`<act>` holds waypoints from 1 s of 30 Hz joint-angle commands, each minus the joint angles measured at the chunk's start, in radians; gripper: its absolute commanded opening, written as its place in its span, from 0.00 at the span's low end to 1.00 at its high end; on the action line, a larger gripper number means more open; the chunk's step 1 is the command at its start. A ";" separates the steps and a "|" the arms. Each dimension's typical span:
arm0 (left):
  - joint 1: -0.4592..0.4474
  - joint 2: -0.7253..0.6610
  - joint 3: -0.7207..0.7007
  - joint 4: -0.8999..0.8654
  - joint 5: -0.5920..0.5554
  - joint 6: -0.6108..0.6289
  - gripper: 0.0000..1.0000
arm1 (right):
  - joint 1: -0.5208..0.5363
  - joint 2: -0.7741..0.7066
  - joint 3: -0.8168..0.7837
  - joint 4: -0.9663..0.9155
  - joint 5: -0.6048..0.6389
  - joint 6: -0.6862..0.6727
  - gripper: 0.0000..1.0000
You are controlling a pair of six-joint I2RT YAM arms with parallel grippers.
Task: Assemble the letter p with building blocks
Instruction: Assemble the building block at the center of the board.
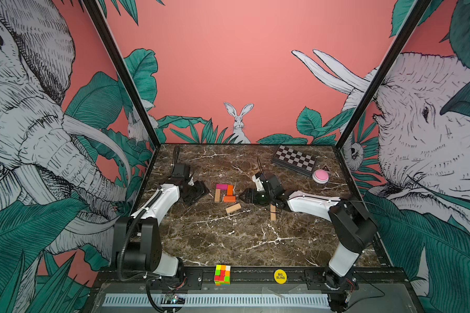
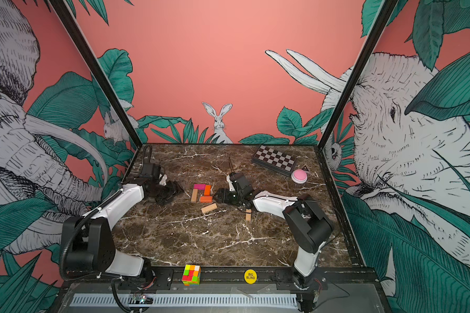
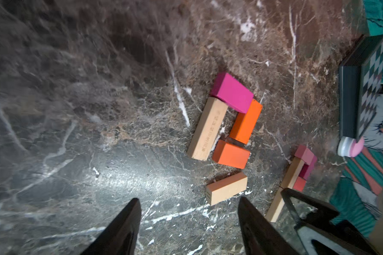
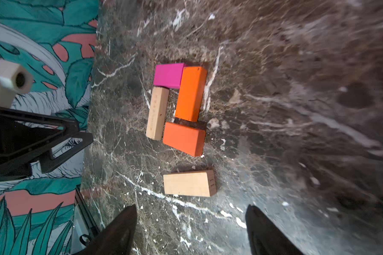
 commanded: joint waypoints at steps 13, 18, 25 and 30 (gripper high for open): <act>0.064 0.278 -0.027 0.307 0.259 -0.131 0.44 | 0.041 0.181 0.009 0.296 -0.018 0.134 0.57; 0.065 0.304 -0.023 0.313 0.257 -0.125 0.43 | 0.041 0.199 0.022 0.296 -0.004 0.135 0.57; 0.064 0.346 0.006 0.320 0.266 -0.113 0.43 | 0.038 0.222 0.048 0.286 0.000 0.133 0.57; 0.064 0.356 0.016 0.316 0.268 -0.109 0.43 | 0.038 0.237 0.059 0.293 -0.003 0.147 0.57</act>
